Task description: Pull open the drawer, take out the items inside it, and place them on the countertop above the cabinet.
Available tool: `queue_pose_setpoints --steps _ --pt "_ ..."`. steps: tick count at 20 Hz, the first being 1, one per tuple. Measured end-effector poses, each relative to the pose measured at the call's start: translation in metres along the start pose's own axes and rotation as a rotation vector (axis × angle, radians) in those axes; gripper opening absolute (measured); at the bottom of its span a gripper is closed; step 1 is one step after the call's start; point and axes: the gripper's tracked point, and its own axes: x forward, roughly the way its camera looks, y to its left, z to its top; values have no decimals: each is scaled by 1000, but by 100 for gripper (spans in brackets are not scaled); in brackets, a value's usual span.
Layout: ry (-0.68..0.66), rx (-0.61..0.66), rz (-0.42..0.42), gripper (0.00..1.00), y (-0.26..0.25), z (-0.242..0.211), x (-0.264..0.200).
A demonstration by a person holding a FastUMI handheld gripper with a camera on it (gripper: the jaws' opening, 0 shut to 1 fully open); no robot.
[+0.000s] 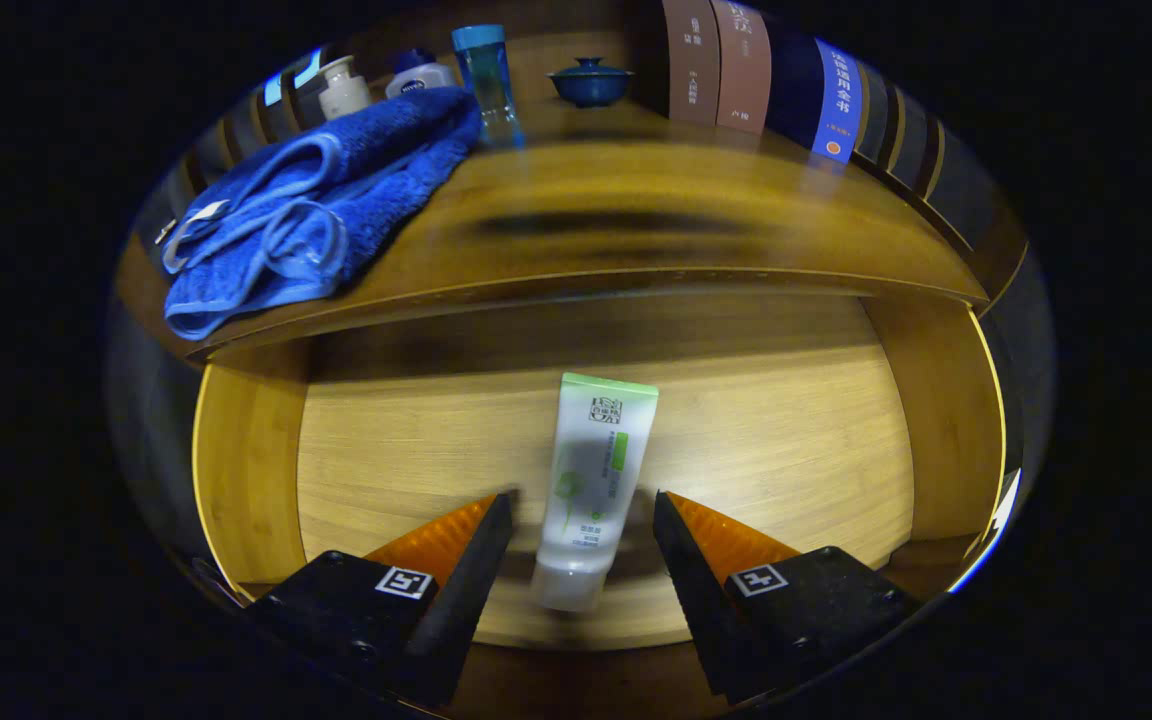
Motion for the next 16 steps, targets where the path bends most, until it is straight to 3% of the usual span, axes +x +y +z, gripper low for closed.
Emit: queue_pose_setpoints --steps 2,7,9,12,13,16 --pt "32 -12 -1 91 0 -4 4" --pt "95 -53 -15 76 1 -11 18" --pt "86 -81 -12 59 3 -9 21" --pt "80 -86 3 53 4 -6 15" --pt "78 -82 12 43 4 -7 15" --pt "75 -97 2 43 -1 -7 15"
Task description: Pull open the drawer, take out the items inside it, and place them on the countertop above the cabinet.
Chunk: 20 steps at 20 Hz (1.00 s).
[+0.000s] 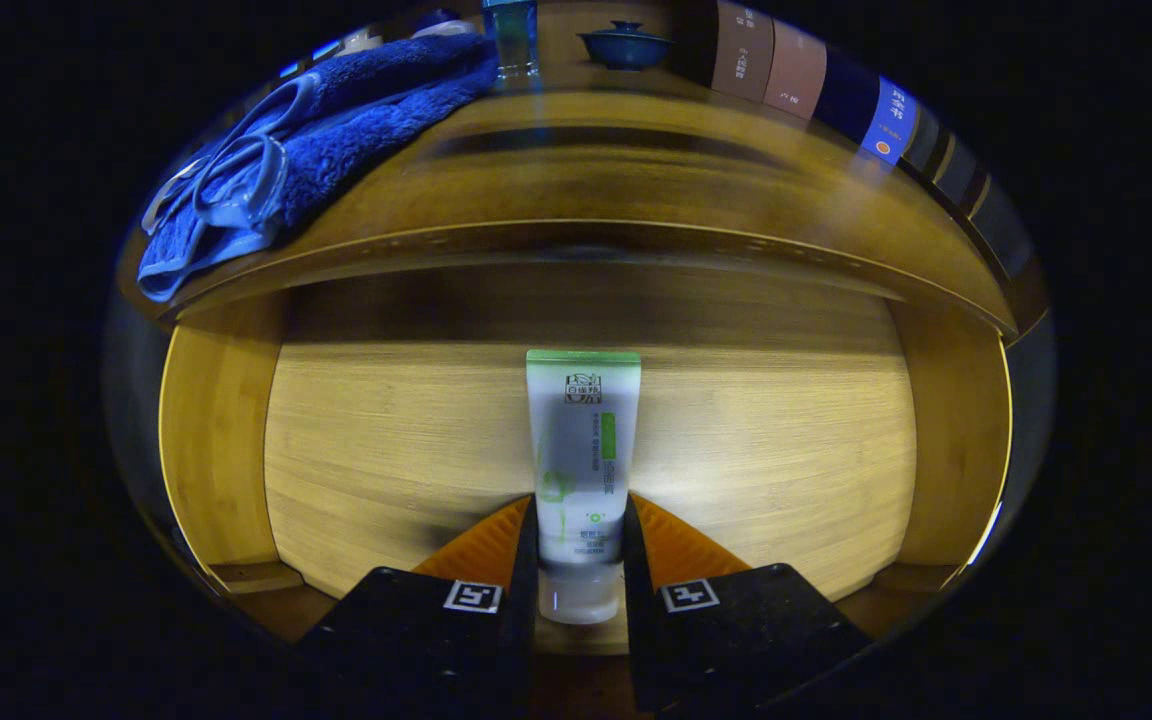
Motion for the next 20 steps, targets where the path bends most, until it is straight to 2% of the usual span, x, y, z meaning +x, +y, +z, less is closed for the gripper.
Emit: queue_pose_setpoints --steps 4,9,13,16,20 --pt "-57 23 30 43 -5 6 -20" --pt "-158 70 98 43 -7 0 -76" --pt "-203 99 109 43 -16 -4 -105" --pt "-272 90 108 43 -21 18 -128" --pt "-353 72 113 43 -20 79 -150"
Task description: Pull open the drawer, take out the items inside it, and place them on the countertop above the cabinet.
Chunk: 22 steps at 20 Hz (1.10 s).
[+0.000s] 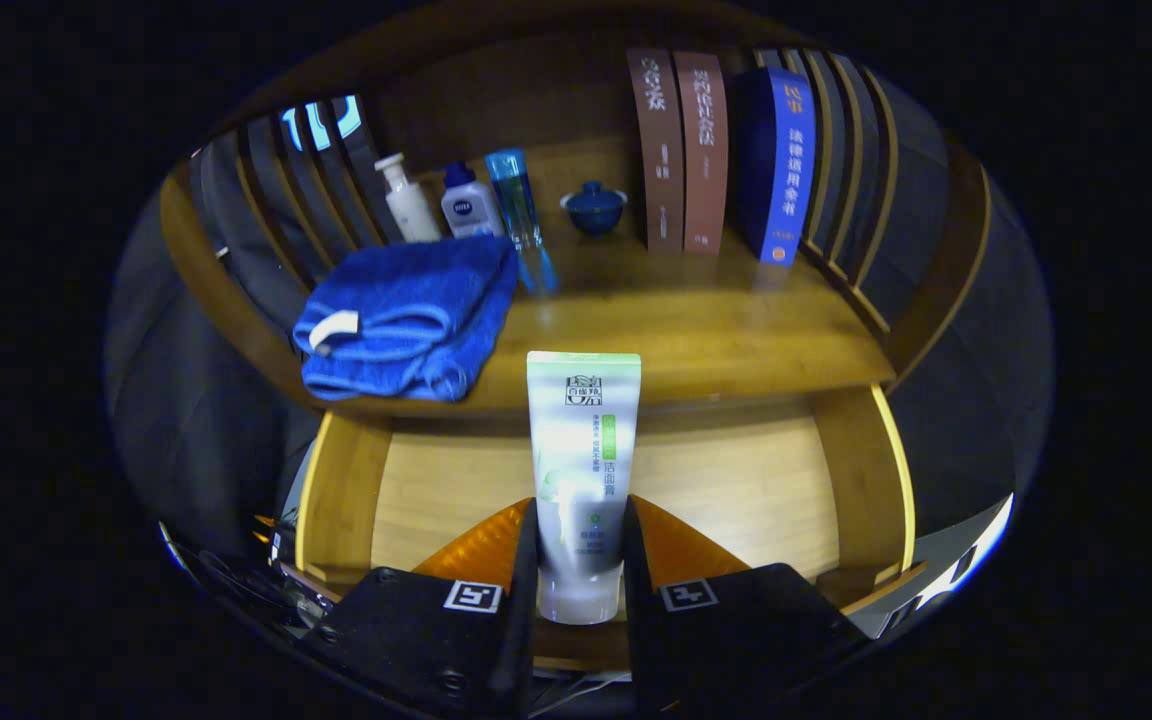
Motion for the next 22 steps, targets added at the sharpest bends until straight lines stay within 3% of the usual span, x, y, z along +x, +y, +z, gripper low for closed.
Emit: queue_pose_setpoints --steps 3,7,16,17,21,22 --pt "-25 -7 3 42 3 53 23" --pt "22 -37 -5 43 9 90 63" --pt "145 -39 -52 45 1 99 133" --pt "143 -30 -43 48 2 99 134" --pt "109 -35 -59 100 -2 104 135" --pt "103 -35 -58 100 -2 107 129"
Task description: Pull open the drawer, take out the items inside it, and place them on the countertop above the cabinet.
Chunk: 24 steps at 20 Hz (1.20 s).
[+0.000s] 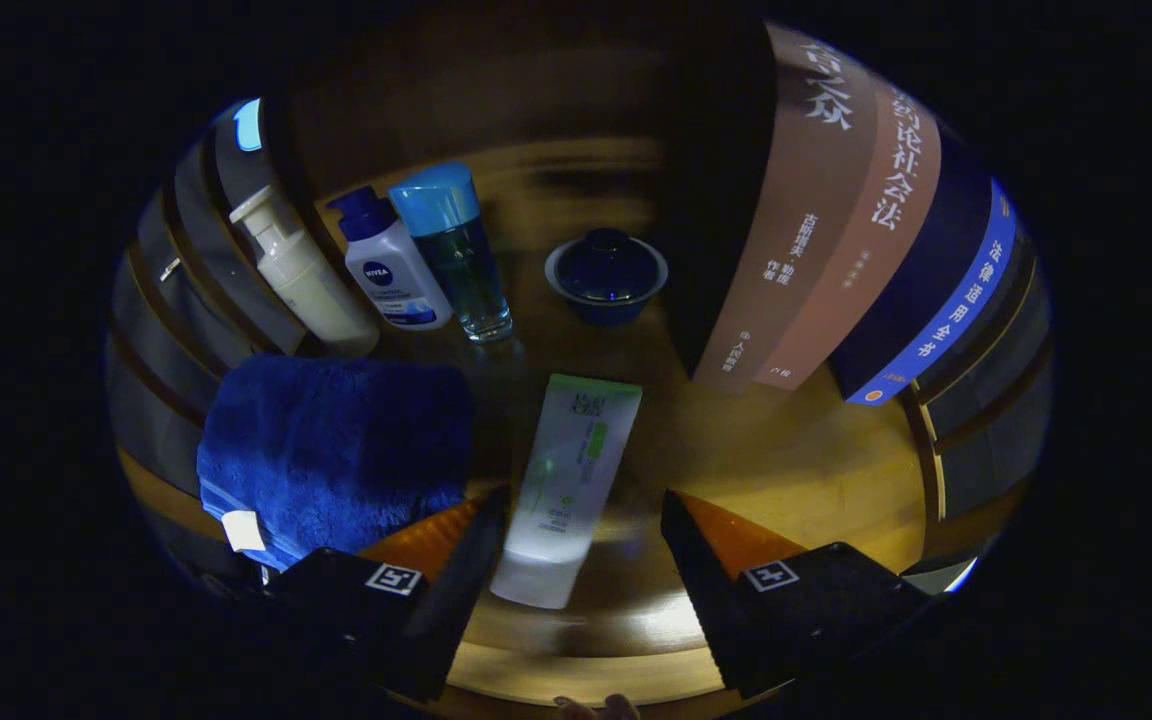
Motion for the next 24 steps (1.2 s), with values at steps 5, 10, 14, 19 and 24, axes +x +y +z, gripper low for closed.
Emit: queue_pose_setpoints --steps 5,10,14,19,24 --pt "-42 5 4 100 -2 -5 -19" --pt "-136 17 16 100 -7 -28 -70" --pt "-314 -6 60 100 -3 -58 -136" --pt "-578 -37 59 100 -1 -100 -222" --pt "-728 -32 49 100 -1 -162 -258"
